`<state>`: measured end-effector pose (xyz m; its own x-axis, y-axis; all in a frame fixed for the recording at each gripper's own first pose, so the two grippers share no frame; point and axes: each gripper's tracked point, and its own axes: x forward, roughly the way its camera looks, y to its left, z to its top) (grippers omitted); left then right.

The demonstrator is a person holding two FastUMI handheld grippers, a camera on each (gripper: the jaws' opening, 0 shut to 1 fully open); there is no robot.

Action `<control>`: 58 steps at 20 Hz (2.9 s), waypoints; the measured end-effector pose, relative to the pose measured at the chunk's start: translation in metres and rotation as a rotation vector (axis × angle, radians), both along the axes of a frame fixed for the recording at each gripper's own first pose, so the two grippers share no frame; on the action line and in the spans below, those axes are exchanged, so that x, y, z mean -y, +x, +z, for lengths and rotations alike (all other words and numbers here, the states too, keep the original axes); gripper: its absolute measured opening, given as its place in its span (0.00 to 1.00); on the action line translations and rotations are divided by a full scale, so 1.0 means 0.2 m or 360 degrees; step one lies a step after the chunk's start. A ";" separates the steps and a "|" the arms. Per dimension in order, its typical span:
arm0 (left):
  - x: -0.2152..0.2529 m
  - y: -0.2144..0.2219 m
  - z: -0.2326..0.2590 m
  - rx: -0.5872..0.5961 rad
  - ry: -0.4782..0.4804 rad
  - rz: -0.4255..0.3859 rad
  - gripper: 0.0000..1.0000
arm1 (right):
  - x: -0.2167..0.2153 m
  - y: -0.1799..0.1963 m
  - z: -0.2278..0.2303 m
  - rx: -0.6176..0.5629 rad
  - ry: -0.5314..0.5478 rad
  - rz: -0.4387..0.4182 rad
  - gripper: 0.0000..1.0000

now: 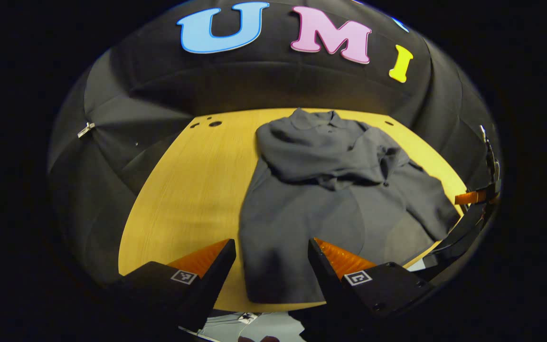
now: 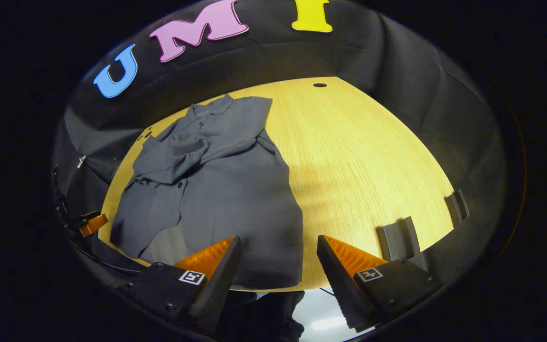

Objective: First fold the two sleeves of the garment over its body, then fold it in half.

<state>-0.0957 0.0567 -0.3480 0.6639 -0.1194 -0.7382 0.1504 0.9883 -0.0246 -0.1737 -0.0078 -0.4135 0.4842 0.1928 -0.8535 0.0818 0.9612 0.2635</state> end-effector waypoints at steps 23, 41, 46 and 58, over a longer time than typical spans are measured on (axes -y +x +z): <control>0.14 -0.01 -0.28 -0.0260 0.0071 -0.0271 0.09 | -0.21 0.02 -0.20 -0.0133 -0.0043 0.0288 0.07; 0.14 0.57 0.67 0.0284 -0.0322 0.0029 0.05 | -0.12 0.78 0.72 0.0601 0.0459 -0.0209 0.05; 0.06 0.77 0.81 0.0382 -0.0379 0.0141 0.05 | -0.10 1.06 0.88 0.0759 0.0457 -0.0187 0.05; 0.07 1.27 0.96 0.0566 -0.0385 0.0166 0.05 | -0.09 1.57 0.97 0.0870 0.0404 -0.0132 0.05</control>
<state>0.1585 0.0427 -0.1550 0.8893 -0.1795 -0.4207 0.0911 0.9709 -0.2217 0.1396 0.0111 -0.2204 0.8614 0.3007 -0.4094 -0.0581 0.8590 0.5087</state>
